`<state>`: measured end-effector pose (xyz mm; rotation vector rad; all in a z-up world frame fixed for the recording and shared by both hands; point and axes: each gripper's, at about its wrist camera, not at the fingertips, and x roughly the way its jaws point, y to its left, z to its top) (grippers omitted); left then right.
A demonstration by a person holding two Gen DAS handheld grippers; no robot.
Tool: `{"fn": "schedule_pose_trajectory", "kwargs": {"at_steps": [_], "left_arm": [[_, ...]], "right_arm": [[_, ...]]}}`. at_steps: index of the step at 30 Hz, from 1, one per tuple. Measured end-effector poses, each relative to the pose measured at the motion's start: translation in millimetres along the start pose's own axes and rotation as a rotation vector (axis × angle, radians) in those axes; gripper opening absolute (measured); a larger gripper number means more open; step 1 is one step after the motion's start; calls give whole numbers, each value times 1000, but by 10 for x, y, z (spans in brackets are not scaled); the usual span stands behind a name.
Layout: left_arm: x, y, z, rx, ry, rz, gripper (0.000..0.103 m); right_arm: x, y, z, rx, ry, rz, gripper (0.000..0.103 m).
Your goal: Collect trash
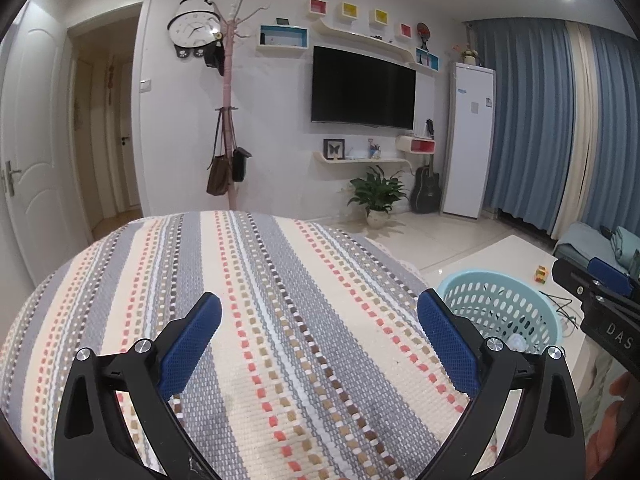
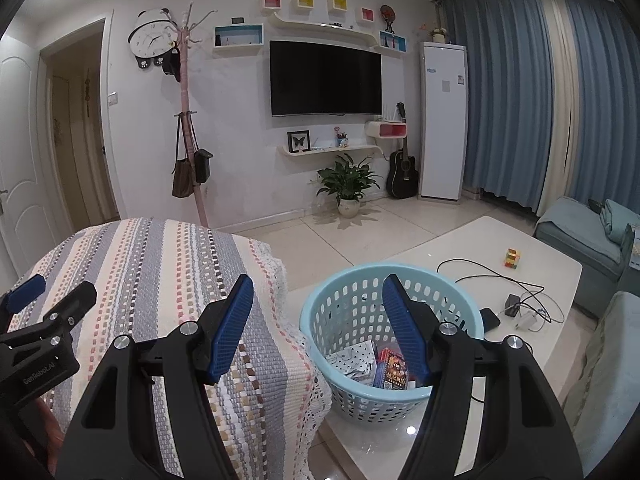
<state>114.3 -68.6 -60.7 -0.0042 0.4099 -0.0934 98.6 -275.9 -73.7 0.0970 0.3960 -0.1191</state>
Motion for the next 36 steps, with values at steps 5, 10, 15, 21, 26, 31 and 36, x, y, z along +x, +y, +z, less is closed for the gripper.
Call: {"fn": "schedule_pose_trajectory", "kwargs": {"at_steps": [5, 10, 15, 21, 26, 31, 36], "left_arm": [[17, -12, -2, 2, 7, 3, 95], [15, -38, -16, 22, 8, 3, 95], [-6, -58, -12, 27, -3, 9, 95], [-4, -51, -14, 28, 0, 9, 95], [-13, -42, -12, 24, -1, 16, 95], [2, -46, 2, 24, 2, 15, 95], [8, -46, 5, 23, 2, 14, 95]], "right_arm": [[27, -23, -11, 13, 10, 5, 63], [26, -37, -10, 16, 5, 5, 64], [15, -50, -9, 20, -1, 1, 64], [18, -37, -15, 12, 0, -2, 64], [17, -55, 2, 18, -1, -1, 64], [12, -51, 4, 15, -4, -1, 64], [11, -44, 4, 14, -4, -1, 64]]}}
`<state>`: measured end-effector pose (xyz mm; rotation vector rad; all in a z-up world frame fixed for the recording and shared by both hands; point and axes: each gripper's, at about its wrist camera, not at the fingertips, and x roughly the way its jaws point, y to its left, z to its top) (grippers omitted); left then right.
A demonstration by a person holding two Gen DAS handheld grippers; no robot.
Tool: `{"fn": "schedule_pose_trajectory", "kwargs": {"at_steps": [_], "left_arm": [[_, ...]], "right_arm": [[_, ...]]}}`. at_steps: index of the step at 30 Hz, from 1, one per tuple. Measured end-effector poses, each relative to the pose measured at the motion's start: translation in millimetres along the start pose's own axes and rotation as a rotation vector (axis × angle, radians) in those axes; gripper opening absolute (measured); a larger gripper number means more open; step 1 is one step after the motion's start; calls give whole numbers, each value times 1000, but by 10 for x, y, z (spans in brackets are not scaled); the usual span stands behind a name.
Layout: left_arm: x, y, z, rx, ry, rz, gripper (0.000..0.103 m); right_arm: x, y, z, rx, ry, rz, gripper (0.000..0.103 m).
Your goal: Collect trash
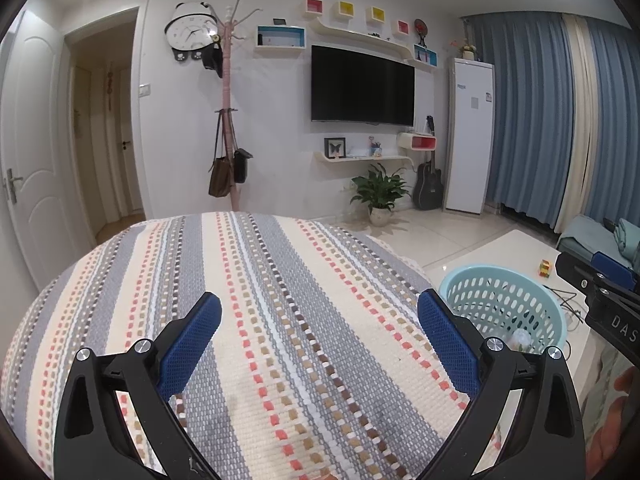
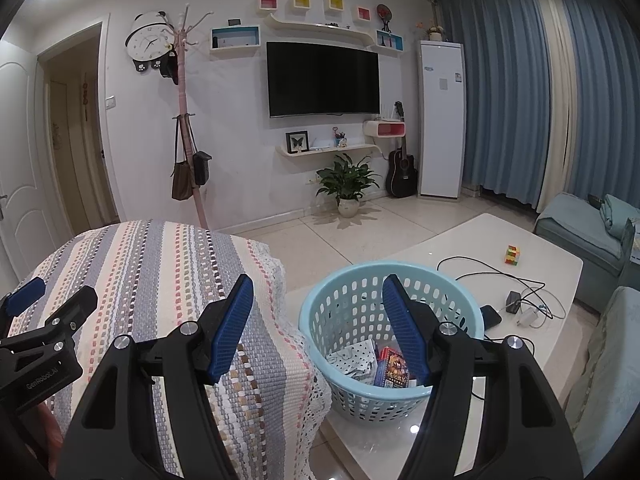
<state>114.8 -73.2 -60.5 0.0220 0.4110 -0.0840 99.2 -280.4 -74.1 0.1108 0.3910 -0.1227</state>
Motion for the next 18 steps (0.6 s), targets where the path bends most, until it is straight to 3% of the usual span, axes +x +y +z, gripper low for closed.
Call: {"fn": "schedule_pose_trajectory", "kwargs": {"at_steps": [18], "left_arm": [[-2, -26, -17, 7, 6, -5, 95]], "right_arm": [[2, 14, 7, -8, 1, 21, 64]]}}
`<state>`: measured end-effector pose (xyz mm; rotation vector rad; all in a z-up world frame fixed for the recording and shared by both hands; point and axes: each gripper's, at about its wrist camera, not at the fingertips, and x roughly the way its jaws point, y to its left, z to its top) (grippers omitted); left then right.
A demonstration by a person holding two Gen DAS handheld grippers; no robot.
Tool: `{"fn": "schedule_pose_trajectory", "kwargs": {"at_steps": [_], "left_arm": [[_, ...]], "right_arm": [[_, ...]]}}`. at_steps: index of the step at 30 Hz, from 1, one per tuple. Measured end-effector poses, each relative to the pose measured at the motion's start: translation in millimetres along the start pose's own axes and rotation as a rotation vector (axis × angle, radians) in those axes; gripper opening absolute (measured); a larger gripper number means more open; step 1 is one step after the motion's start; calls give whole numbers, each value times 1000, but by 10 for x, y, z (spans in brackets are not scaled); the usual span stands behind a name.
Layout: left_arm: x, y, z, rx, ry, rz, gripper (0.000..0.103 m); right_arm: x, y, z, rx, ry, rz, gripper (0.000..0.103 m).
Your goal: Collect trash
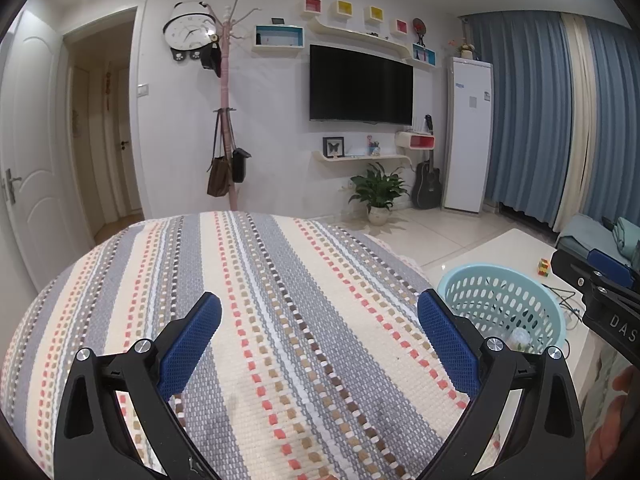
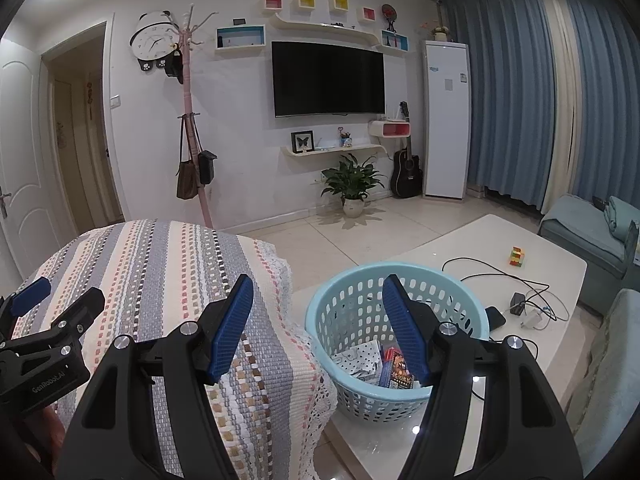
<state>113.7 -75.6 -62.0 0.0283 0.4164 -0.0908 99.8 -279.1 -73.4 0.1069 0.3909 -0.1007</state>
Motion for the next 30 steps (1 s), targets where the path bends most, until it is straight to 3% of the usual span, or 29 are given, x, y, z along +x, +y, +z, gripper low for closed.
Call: {"fn": "schedule_pose_trajectory", "kwargs": {"at_steps": [30], "left_arm": [[-39, -71, 13, 19, -5, 29, 95]], "right_arm": [[42, 7, 11, -16, 15, 27, 64]]}}
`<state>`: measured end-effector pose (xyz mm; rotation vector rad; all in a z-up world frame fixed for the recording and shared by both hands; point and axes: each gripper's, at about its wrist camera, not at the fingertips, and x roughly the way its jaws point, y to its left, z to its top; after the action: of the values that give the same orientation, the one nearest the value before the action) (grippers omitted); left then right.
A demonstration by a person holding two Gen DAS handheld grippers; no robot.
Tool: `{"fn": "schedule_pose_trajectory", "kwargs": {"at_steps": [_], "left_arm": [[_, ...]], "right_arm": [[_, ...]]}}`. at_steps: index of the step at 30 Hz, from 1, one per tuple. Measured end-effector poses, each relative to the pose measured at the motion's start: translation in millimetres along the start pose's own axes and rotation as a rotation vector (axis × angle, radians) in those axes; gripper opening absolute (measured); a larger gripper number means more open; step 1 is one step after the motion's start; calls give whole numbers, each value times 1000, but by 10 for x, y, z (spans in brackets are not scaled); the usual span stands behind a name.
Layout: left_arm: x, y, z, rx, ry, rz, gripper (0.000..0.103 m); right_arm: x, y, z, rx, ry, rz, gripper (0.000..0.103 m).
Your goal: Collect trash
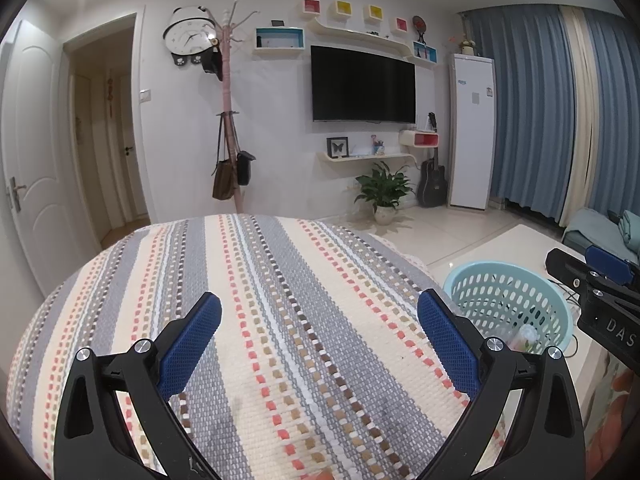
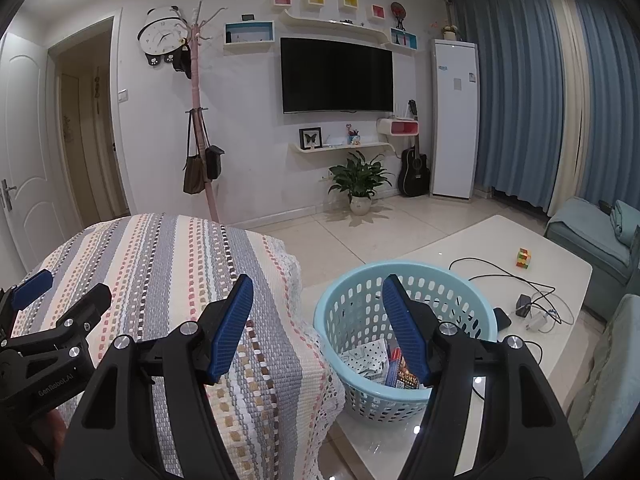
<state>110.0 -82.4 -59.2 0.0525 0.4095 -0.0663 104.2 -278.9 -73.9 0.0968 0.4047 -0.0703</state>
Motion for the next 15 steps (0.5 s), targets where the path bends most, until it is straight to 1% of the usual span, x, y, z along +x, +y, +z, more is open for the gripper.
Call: {"fn": "schedule_pose_trajectory", "kwargs": {"at_steps": [12, 15], "left_arm": [[-2, 2, 5, -6, 3, 7, 95], [-11, -5, 0, -9, 7, 5, 95]], "right_arm": [[-15, -27, 5, 4, -3, 0, 63], [-61, -60, 37, 24, -12, 3, 64]]}}
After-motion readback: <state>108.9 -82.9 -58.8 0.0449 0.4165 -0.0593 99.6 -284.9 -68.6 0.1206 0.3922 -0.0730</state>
